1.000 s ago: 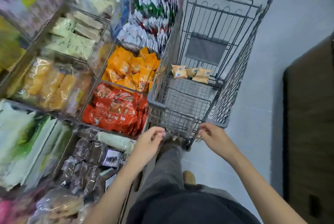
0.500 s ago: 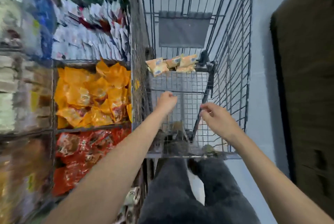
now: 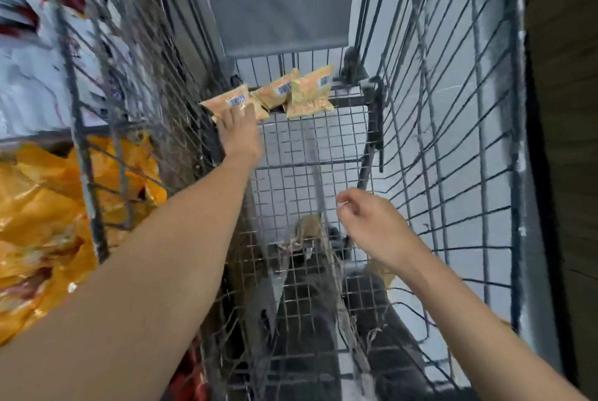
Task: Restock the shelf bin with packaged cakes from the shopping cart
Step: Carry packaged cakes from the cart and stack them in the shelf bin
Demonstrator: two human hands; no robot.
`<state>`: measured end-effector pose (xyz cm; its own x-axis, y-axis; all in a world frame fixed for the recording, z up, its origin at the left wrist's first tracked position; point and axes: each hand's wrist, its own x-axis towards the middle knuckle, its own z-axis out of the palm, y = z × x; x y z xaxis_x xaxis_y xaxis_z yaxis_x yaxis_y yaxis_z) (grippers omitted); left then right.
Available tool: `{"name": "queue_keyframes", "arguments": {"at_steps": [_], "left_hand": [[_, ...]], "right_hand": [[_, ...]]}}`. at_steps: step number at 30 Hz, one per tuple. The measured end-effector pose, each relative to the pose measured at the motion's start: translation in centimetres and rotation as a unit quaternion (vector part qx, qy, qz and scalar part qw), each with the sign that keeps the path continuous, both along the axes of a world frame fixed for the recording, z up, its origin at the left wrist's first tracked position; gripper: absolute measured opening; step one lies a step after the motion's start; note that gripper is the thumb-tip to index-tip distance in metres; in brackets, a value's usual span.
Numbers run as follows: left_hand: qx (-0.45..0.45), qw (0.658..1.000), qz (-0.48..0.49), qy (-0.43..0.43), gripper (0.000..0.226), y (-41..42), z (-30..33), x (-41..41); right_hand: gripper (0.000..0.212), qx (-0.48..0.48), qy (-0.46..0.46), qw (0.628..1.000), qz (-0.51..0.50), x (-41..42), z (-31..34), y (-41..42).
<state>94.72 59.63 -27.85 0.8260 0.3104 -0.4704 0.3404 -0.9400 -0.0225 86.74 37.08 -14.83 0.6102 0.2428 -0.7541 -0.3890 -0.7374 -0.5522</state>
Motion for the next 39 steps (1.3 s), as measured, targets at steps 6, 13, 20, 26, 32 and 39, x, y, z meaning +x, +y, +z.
{"name": "queue_keyframes", "arguments": {"at_steps": [6,13,20,26,32,39], "left_hand": [[0.055,0.998,0.014,-0.009,0.048,0.9,-3.2,1.4],[0.019,1.000,-0.004,-0.002,0.053,1.6,-2.4,1.6],[-0.182,0.946,0.267,-0.010,0.041,-2.9,6.3,-1.6],[-0.698,0.496,0.513,0.061,0.029,-6.9,14.7,-6.6],[-0.772,0.336,0.500,0.205,0.037,-5.3,18.4,-9.1],[-0.780,0.378,0.468,0.170,0.039,-4.6,18.8,-7.8]], "right_hand": [[0.030,0.024,0.013,0.999,-0.043,1.0,-0.7,0.6],[0.029,0.020,-0.005,0.998,-0.052,1.3,0.1,2.2],[0.027,0.019,0.000,0.996,-0.085,2.5,4.1,1.5],[0.042,-0.020,-0.060,0.978,-0.199,3.1,7.0,1.1],[0.035,0.089,-0.018,0.957,-0.275,3.6,8.1,0.8],[0.035,0.130,0.083,0.948,-0.280,4.2,7.6,1.1]]}}
